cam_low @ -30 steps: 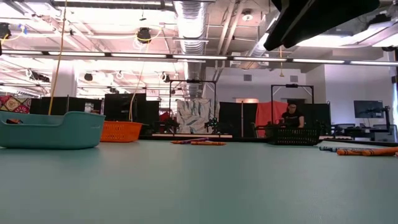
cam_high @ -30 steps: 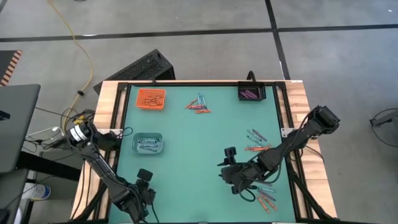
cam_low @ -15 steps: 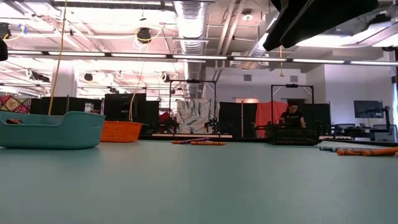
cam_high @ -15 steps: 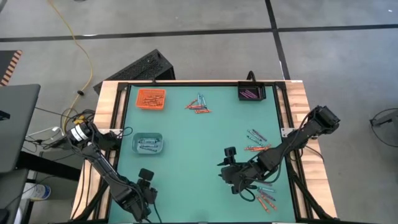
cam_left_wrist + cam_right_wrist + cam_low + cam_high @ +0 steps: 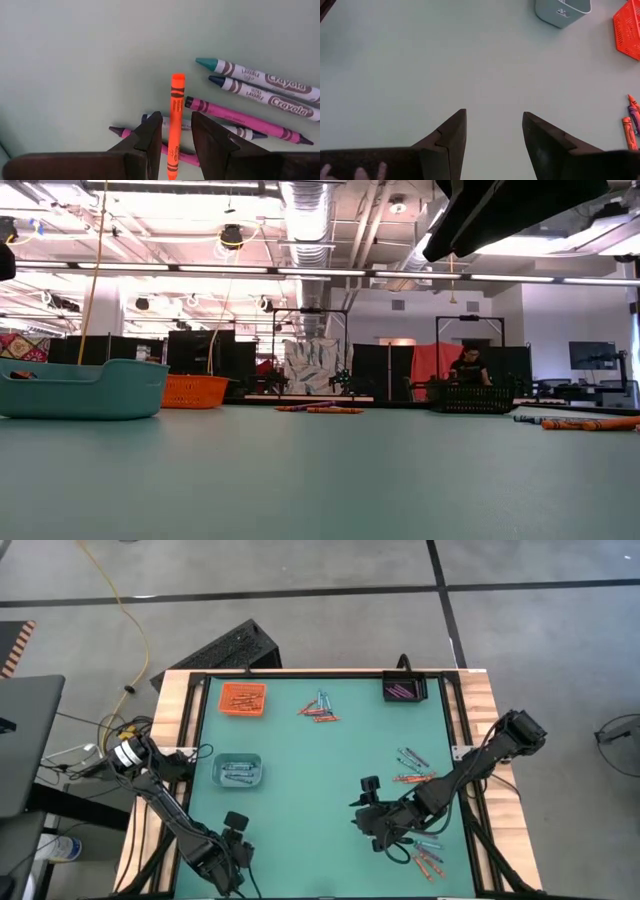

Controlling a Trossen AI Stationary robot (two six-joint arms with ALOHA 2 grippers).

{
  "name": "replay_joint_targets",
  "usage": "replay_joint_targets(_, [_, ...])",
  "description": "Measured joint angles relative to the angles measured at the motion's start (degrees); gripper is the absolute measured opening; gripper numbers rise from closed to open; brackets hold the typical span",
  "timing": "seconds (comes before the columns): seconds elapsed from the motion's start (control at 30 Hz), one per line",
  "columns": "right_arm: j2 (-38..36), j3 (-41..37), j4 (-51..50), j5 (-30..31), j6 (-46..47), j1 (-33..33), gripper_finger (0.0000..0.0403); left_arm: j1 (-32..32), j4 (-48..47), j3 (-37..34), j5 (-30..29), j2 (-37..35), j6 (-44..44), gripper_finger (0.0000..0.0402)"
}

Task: Sort crayons
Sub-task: Put the orange crayon into the orange basket

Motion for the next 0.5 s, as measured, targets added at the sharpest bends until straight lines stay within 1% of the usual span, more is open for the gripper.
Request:
replay_joint_targets(0.07, [0.00,0.00,-0.01,0.00,0.02,0.00,0.0193,0.02,0.99,-0.33,0.21,0.00,0.27,0.0074])
replay_joint_targets(0.2, [0.00,0.00,-0.01,0.00,0.02,0.00,0.0193,0.35,4.25,-3.06,3.82,0.00,0.17,0.0033])
replay_joint_targets(0.27, [0.00,0.00,-0.02,0.00,0.02,0.00,0.0193,0.45,5.68,-4.07,4.43,-0.30,0.04,0.0018])
replay_joint_targets(0.33, [0.00,0.02,-0.02,0.00,0.02,0.00,0.0193,0.45,5.76,-4.15,4.46,-0.33,0.31,0.0009])
replay_joint_targets(0.5, [0.00,0.02,-0.12,0.02,0.00,0.00,0.0193,0.45,5.26,-3.53,3.10,-0.19,2.40,0.0006])
